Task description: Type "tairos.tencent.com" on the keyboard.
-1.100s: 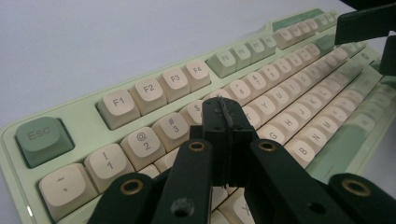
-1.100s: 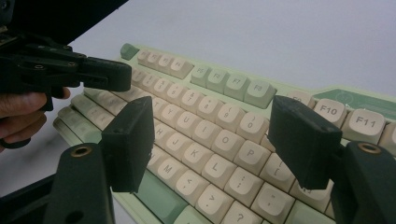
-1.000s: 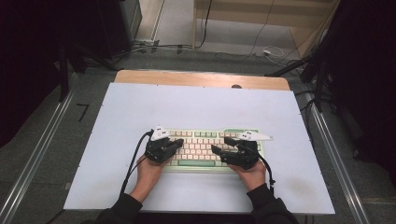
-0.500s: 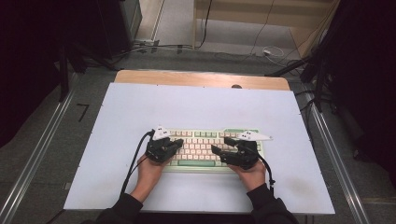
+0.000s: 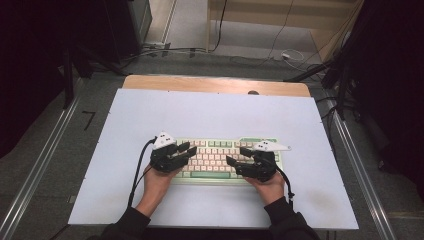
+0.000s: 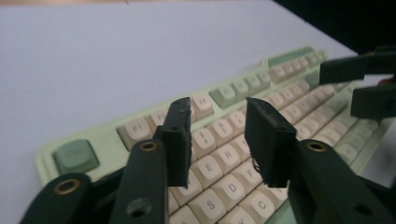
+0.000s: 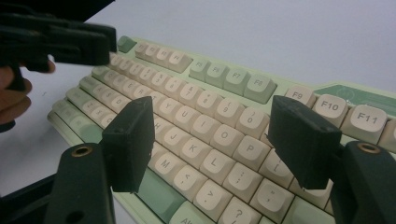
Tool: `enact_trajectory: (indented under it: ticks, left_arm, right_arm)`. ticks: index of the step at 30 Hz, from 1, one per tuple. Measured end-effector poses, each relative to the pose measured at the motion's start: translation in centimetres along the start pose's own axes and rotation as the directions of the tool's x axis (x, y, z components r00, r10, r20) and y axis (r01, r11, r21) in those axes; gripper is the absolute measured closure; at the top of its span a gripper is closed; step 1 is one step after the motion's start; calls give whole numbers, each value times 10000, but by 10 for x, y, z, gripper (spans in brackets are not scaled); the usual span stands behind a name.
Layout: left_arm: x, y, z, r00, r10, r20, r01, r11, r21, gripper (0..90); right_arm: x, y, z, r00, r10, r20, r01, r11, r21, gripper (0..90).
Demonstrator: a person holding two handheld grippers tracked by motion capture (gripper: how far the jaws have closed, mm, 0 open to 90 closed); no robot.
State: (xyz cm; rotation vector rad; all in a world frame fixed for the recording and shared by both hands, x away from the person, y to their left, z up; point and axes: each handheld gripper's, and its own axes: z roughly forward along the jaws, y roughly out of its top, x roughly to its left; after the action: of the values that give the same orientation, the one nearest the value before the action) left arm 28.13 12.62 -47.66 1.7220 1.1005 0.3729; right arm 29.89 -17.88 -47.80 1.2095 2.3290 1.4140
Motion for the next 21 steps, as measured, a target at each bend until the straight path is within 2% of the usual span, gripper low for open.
enact_trajectory:
  ticks: [3, 9, 14, 18, 21]
  left_arm:
    - [2, -1, -8, 10000, -73, -58, 71, 9992, -397, 559]
    - [9, -13, -17, 9993, -264, -259, 258, 9994, -215, 494]
    - [17, -15, -25, 9970, -507, -588, 481, 9978, -453, 472]
    - [22, -18, -27, 9960, -656, -609, 636, 9974, -351, 471]
    - [24, -21, -30, 9951, -815, -561, 795, 9961, -372, 471]
  right_arm:
    - [0, 0, 0, 10000, 16, -15, -16, 10000, -61, 300]
    - [2, 0, 0, 10000, -81, 1, 81, 10000, -15, 304]
    - [2, 0, -2, 10000, -75, -8, 75, 9999, -70, 315]
    - [4, 0, 0, 9998, -124, -145, 125, 9999, 29, 358]
    - [5, -1, 0, 9997, -171, -180, 171, 9999, 22, 431]
